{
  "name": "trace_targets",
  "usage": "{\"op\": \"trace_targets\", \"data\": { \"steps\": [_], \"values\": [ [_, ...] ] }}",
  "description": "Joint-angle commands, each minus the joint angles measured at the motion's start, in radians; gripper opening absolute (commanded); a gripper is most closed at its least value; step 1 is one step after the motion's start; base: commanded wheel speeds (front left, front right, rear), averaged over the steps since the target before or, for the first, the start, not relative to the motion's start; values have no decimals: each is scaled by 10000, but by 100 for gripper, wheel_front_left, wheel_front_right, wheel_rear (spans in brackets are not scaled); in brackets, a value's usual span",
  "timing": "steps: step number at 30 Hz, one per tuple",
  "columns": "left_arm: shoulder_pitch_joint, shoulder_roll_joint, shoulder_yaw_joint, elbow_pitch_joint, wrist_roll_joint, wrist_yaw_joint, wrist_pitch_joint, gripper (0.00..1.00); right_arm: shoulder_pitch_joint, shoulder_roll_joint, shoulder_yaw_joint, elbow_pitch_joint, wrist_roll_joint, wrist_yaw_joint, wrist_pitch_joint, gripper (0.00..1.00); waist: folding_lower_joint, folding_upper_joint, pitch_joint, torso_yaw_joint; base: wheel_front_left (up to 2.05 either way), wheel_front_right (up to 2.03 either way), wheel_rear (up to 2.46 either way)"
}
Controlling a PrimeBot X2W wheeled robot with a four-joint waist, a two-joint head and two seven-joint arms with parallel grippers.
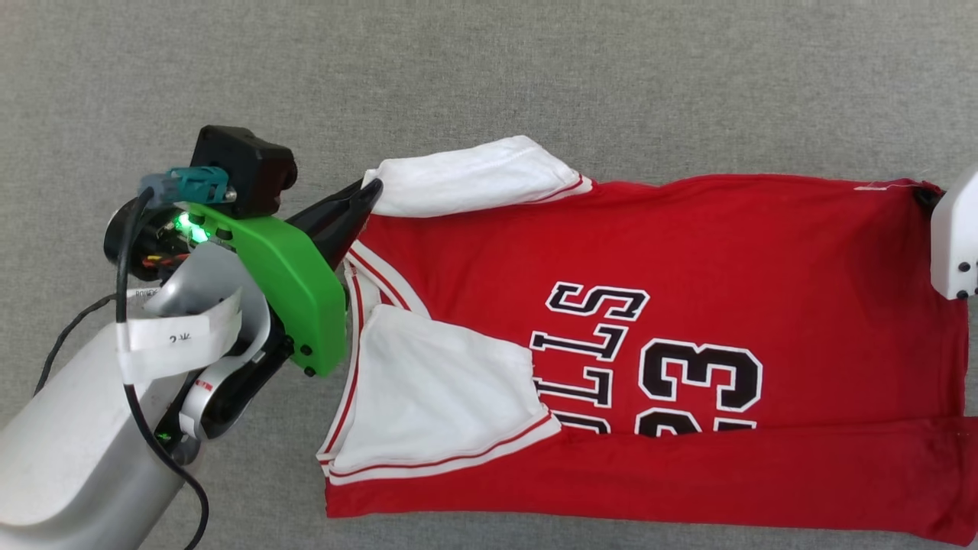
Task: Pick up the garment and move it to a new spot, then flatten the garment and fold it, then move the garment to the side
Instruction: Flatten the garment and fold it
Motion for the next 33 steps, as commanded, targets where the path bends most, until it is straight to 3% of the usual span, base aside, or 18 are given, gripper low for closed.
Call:
{"op": "trace_targets", "data": {
  "steps": [1, 10, 19, 33],
  "values": [
    [201, -86, 87, 79, -101, 42, -143, 0, 62, -44, 93, 143, -107, -11, -253, 0, 0, 0, -154, 2, 0, 0, 0],
    [1010, -202, 276, 604, -498, 172, -710, 0, 655, -85, 56, 74, 107, -11, -1912, 0, 0, 0, -1240, -33, 0, 0, 0],
    [2447, -84, 245, 429, -860, 536, -970, 0, 2514, -237, -142, -859, 723, -11, -3094, 0, 0, 0, -2319, 23, 0, 0, 0],
    [4739, 185, -267, 108, -1131, 1046, -1085, 0, 5691, -245, -507, -2264, 1681, -11, -3657, 0, 0, 0, -2786, 125, 0, 0, 0]
  ]
}}
